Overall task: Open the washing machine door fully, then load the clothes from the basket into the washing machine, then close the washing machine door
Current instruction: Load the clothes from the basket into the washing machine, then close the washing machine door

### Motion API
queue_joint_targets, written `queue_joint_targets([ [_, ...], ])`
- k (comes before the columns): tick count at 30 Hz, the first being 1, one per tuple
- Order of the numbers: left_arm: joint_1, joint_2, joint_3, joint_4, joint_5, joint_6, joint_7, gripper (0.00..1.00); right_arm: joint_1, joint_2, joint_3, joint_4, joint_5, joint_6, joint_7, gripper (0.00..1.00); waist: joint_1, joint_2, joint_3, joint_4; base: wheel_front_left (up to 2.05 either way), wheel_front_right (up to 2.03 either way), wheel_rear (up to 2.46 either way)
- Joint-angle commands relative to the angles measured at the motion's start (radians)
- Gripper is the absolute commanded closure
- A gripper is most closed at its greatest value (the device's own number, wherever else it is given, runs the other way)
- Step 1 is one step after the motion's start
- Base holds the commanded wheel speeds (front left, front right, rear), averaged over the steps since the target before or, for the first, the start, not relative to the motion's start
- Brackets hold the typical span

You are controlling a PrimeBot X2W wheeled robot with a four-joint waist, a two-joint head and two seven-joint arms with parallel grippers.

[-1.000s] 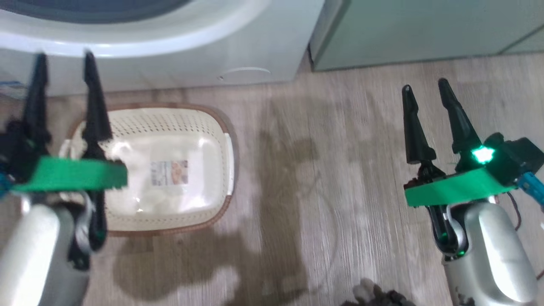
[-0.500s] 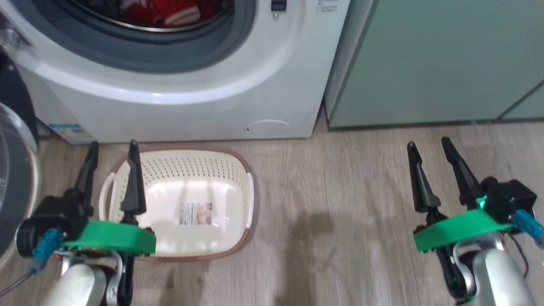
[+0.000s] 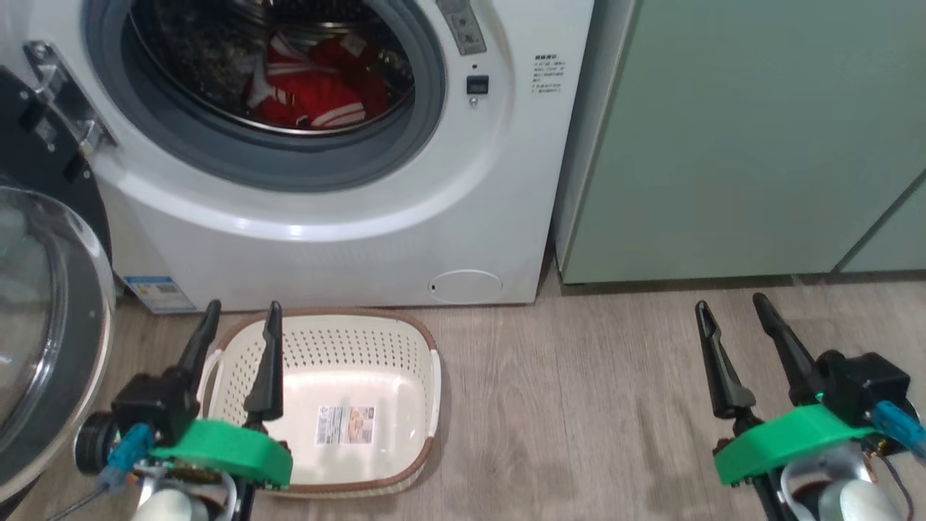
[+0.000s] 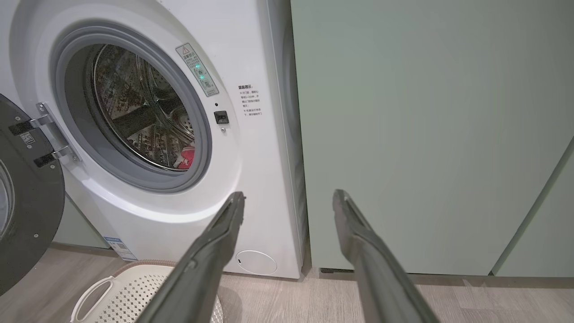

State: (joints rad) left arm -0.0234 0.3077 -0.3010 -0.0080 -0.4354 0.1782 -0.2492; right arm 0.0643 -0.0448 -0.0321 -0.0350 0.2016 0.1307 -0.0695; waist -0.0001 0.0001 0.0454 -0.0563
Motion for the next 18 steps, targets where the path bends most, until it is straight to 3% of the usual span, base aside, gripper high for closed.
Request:
queue_joint_targets([
  [1,-0.023,0.002,0.043,-0.023,0.014,-0.005,-0.012,0.0,-0.007,-0.005,0.02,-0.046,-0.011,0.0,0.008,0.0,0.0001,-0.0001,-0.022,-0.003,0.0,0.0,0.0],
  [18,0.003,-0.018,0.08,-0.015,0.042,-0.007,-0.013,0.0,0.008,-0.005,0.025,-0.077,-0.004,0.0,0.026,0.0,0.0001,-0.0001,-0.035,-0.005,0.0,0.0,0.0],
])
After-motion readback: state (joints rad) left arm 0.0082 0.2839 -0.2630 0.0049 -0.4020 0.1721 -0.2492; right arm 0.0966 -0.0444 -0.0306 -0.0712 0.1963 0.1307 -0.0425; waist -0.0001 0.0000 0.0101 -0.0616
